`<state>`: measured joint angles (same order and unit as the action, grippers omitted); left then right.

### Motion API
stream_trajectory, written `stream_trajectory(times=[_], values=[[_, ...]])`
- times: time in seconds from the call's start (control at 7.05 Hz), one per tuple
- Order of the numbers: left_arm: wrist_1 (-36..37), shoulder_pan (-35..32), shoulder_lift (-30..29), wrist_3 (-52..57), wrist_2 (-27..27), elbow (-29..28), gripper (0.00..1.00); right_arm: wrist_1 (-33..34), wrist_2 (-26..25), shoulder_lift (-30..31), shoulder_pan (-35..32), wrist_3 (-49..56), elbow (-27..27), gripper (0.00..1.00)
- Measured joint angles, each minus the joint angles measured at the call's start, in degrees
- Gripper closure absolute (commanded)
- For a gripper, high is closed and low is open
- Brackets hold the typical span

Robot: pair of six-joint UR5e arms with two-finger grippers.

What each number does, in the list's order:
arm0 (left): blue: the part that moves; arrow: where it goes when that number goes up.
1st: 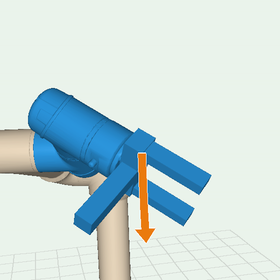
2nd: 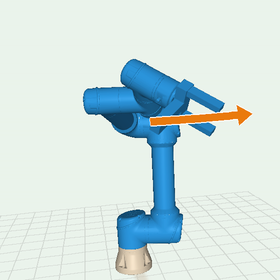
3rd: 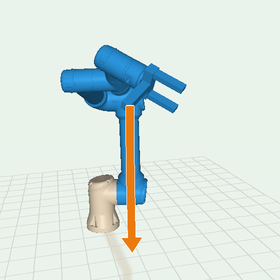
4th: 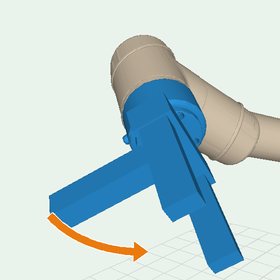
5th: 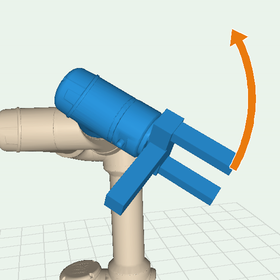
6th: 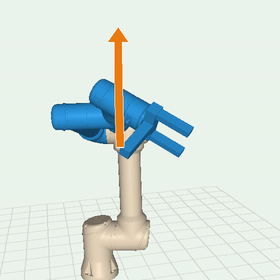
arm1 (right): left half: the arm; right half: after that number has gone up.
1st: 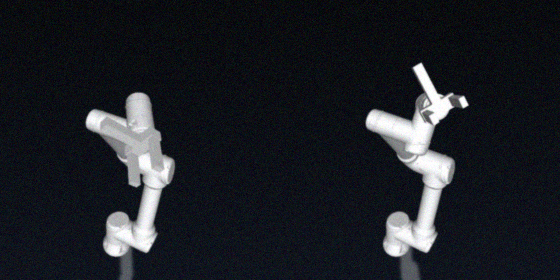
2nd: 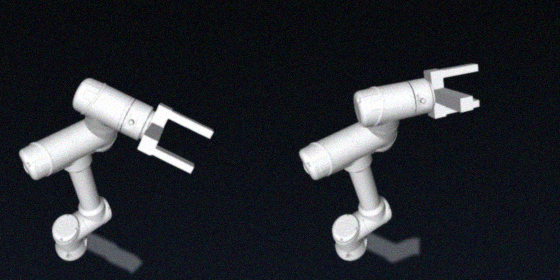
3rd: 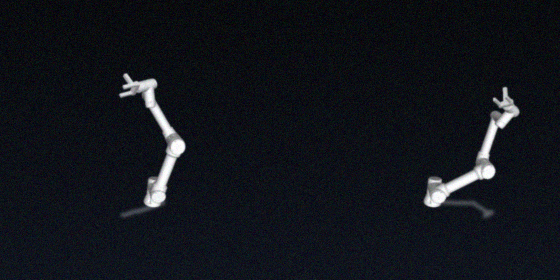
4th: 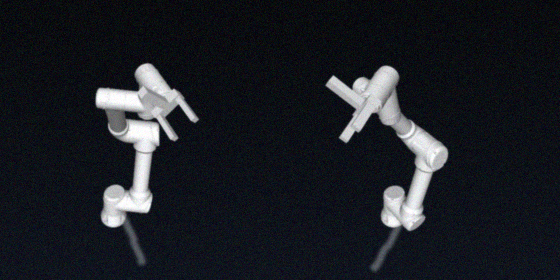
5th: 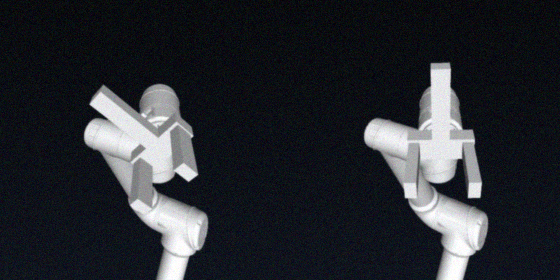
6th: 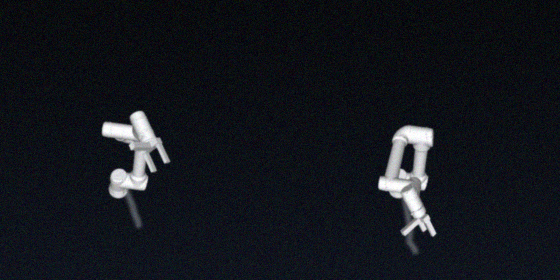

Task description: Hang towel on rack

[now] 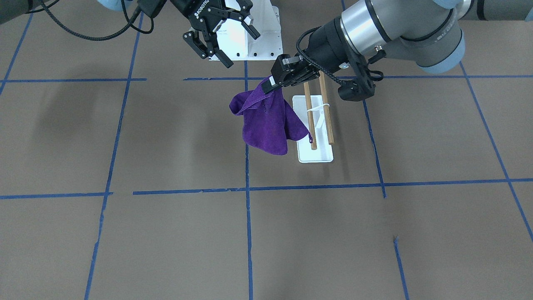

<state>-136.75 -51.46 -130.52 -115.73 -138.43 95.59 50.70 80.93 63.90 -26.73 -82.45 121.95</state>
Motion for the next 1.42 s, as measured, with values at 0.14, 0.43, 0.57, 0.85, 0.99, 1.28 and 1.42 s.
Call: stream_trajectory(times=[0.14, 0.43, 0.57, 0.85, 0.99, 1.28, 1.42], values=[[0.08, -0.03, 0.01, -1.25, 0.16, 0.28, 1.0, 0.02, 2.8, 3.5, -1.71, 0.0, 2.13, 0.0], [0.06, 0.06, 1.08, -5.32, 1.9, 2.79, 1.0, 0.01, 10.23, 9.15, -7.94, 0.27, 3.53, 0.0], [0.02, 0.38, 2.35, -6.73, 4.71, 4.83, 1.0, 0.01, 14.89, 11.76, -12.3, 0.65, 3.55, 0.0], [0.08, 3.7, 5.86, -8.02, 14.09, 10.33, 1.0, 0.2, 25.34, 17.74, -22.48, 4.9, 2.5, 0.0], [0.22, 6.98, 7.39, -7.86, 20.55, 12.38, 1.0, 0.25, 27.9, 21.55, -26.27, 9.42, 1.97, 0.0], [3.77, 13.57, 9.16, -2.87, 33.95, 15.97, 1.0, 0.27, 29.59, 28.42, -30.82, 20.35, 0.56, 0.0], [10.05, 16.67, 9.73, 2.56, 40.49, 19.04, 1.0, 0.28, 30.82, 30.54, -32.39, 23.1, -0.78, 0.0]])
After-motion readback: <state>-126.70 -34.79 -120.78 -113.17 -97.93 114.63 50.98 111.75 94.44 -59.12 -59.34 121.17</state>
